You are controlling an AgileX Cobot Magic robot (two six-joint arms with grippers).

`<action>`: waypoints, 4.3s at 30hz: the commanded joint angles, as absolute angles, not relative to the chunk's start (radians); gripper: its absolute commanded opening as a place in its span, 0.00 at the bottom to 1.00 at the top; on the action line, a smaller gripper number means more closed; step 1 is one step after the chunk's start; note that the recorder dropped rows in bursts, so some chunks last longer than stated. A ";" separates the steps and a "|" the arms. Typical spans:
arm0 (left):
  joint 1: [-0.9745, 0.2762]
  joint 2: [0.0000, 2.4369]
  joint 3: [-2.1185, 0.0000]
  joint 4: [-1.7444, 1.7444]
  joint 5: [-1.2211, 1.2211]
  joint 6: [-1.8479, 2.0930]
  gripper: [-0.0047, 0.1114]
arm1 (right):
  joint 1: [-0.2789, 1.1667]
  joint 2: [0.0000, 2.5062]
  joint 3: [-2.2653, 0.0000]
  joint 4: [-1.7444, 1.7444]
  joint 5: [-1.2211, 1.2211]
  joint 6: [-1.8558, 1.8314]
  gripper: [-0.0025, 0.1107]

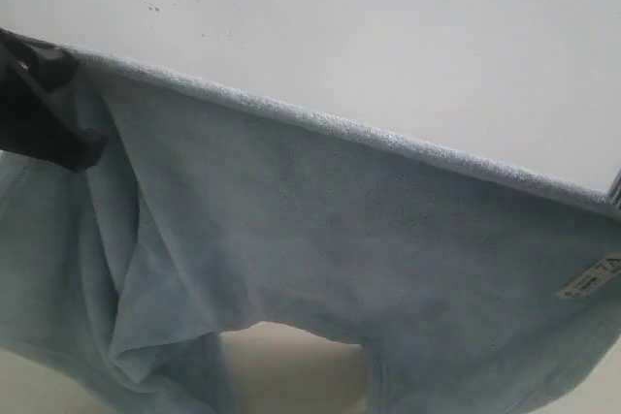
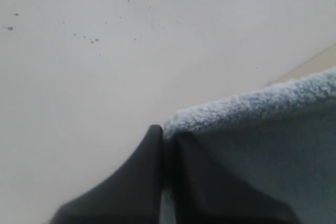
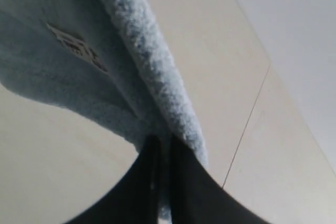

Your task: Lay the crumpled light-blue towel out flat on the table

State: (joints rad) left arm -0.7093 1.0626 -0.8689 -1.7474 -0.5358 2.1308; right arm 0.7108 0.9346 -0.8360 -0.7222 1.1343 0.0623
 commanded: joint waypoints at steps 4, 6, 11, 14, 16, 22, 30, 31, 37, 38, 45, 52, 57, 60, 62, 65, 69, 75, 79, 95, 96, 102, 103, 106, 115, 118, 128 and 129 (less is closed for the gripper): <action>-0.699 0.938 -0.847 -1.744 -0.628 2.133 0.07 | 0.707 0.761 -0.837 -0.778 1.221 0.048 0.02; -0.699 0.910 -0.815 -1.744 -0.614 2.133 0.07 | 0.707 0.719 -0.837 -0.773 1.221 0.021 0.02; -0.699 0.884 -0.727 -1.744 -0.535 2.133 0.07 | 0.707 0.697 -0.839 -0.757 1.221 -0.030 0.02; -0.699 0.900 -0.675 -1.744 -0.452 2.133 0.07 | 0.707 0.719 -0.839 -0.758 1.221 -0.041 0.02; -0.699 0.925 -0.649 -1.744 -0.372 2.133 0.07 | 0.707 0.746 -0.839 -0.758 1.221 -0.059 0.02; -0.699 1.081 -0.612 -1.744 -0.154 2.079 0.08 | 0.707 0.831 -0.839 -0.775 1.221 -0.031 0.02; -0.699 1.338 -0.612 -1.744 -0.137 1.930 0.56 | 0.707 0.850 -0.839 -0.775 1.221 -0.009 0.02; -0.699 1.362 -0.612 -1.744 -0.137 1.898 0.57 | 0.707 0.850 -0.839 -0.775 1.221 -0.007 0.02; -0.699 1.445 -0.612 -1.744 -0.174 1.845 0.51 | 0.707 0.850 -0.839 -0.786 1.221 -0.007 0.02; -0.697 1.447 -0.624 -1.740 -0.221 1.855 0.49 | 0.707 0.850 -0.839 -0.791 1.221 -0.007 0.02; -0.699 1.436 -0.700 -1.744 -0.392 1.992 0.44 | 0.707 0.850 -0.839 -0.800 1.214 0.008 0.02; -0.756 1.307 -0.615 -1.744 -0.392 1.915 0.44 | 0.707 0.850 -0.839 -0.796 1.195 0.023 0.02; -0.757 1.244 -0.523 -1.744 -0.326 1.750 0.44 | 0.707 0.850 -0.839 -0.790 1.160 0.058 0.02; -0.757 1.249 -0.462 -1.744 -0.248 1.677 0.44 | 0.707 0.850 -0.839 -0.768 1.145 0.058 0.02; -0.757 1.256 -0.419 -1.744 -0.212 1.644 0.44 | 0.707 0.850 -0.839 -0.762 1.129 0.058 0.02; -0.757 1.256 -0.379 -1.744 -0.212 1.632 0.44 | 0.707 0.850 -0.839 -0.756 1.127 0.069 0.02; -0.757 1.256 -0.291 -1.744 -0.182 1.555 0.44 | 0.707 0.850 -0.839 -0.741 1.121 0.069 0.02; -0.757 1.260 -0.289 -1.744 -0.137 1.555 0.44 | 0.707 0.850 -0.839 -0.731 1.084 0.092 0.02; -0.757 1.336 -0.354 -1.744 -0.117 1.563 0.48 | 0.707 0.850 -0.839 -0.727 1.077 0.094 0.02; -0.757 1.666 -0.459 -1.735 -0.203 1.514 0.08 | 0.707 0.850 -0.839 -0.723 1.067 0.098 0.02; -0.757 1.666 -0.459 -1.738 -0.231 1.514 0.08 | 0.707 0.850 -0.839 -0.723 1.067 0.098 0.02; -0.757 1.555 -0.453 -1.744 -0.300 1.544 0.08 | 0.707 0.850 -0.839 -0.729 1.097 0.102 0.02; -0.757 1.515 -0.446 -1.744 -0.288 1.544 0.08 | 0.707 0.850 -0.839 -0.740 1.113 0.102 0.02; -0.757 1.364 -0.421 -1.744 -0.246 1.544 0.08 | 0.707 0.850 -0.839 -0.815 1.205 0.105 0.02; -0.757 0.885 -0.323 -1.744 -0.175 1.544 0.08 | 0.707 0.804 -0.839 -0.861 1.221 0.104 0.02; -0.757 0.785 -0.307 -1.744 -0.083 1.534 0.08 | 0.707 0.766 -0.839 -0.843 1.221 0.104 0.02; -0.757 0.710 -0.305 -1.744 0.245 1.391 0.08 | 0.707 0.633 -0.839 -0.739 1.221 0.068 0.02; -0.757 0.710 -0.305 -1.744 0.266 1.370 0.08 | 0.707 0.627 -0.839 -0.739 1.221 0.064 0.02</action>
State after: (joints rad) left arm -0.7552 0.7168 -0.3094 -1.7454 0.1953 1.4252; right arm 0.7094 0.6497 -0.8360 -0.7423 1.2195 0.0822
